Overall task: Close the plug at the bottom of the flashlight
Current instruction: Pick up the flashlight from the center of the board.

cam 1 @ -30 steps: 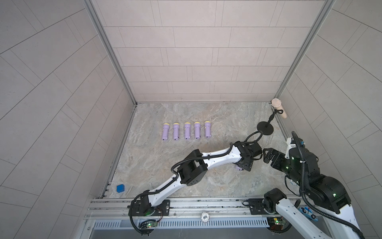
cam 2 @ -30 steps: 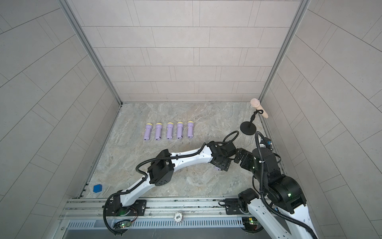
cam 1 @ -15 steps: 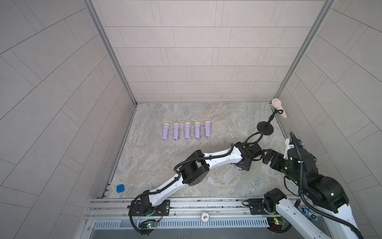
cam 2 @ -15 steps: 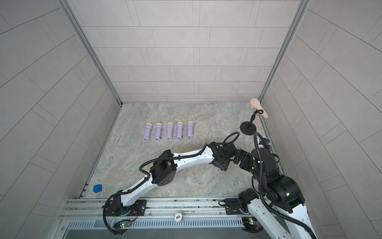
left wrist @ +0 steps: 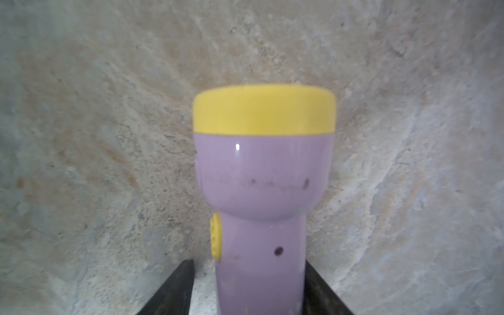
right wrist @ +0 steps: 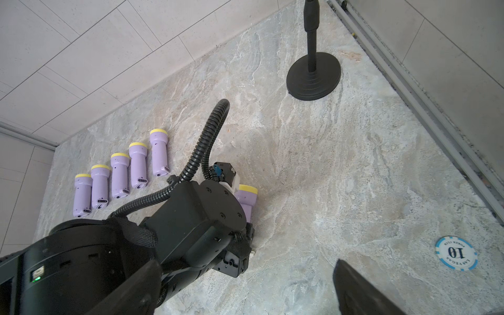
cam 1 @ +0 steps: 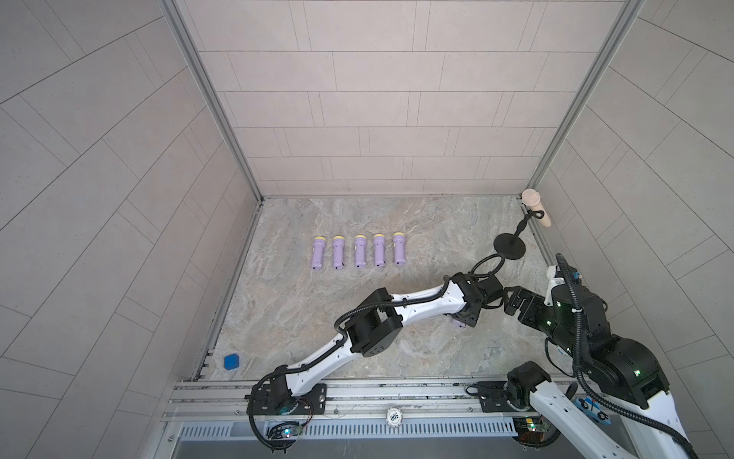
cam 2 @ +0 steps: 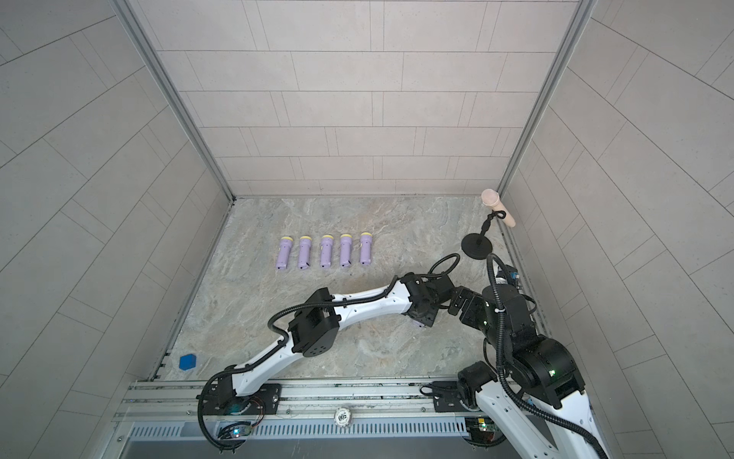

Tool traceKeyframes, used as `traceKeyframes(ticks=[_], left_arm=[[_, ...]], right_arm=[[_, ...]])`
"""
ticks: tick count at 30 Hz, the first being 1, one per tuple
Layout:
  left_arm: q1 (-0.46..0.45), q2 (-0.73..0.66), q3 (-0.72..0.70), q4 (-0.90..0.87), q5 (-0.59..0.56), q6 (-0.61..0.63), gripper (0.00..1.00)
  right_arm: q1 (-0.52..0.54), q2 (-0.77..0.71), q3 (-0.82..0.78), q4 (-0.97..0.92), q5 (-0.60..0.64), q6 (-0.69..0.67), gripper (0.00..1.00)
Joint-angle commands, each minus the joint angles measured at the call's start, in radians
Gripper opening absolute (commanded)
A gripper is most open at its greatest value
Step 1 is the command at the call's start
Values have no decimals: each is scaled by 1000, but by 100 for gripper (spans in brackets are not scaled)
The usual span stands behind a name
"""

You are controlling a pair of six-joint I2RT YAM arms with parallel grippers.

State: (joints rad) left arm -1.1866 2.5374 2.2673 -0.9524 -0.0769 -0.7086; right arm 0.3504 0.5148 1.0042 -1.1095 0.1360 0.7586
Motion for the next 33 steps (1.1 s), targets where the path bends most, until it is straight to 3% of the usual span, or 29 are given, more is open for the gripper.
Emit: traceKeyframes(ticks=[1,33], left_arm=[[-1,40,20,-26,-11,-8,60],[12,75,52,-8,-34,-2,57]], right_arm=[[-4,-10,-11,5,2,-7,100],[-4,-16,-40,26,-27,2,100]])
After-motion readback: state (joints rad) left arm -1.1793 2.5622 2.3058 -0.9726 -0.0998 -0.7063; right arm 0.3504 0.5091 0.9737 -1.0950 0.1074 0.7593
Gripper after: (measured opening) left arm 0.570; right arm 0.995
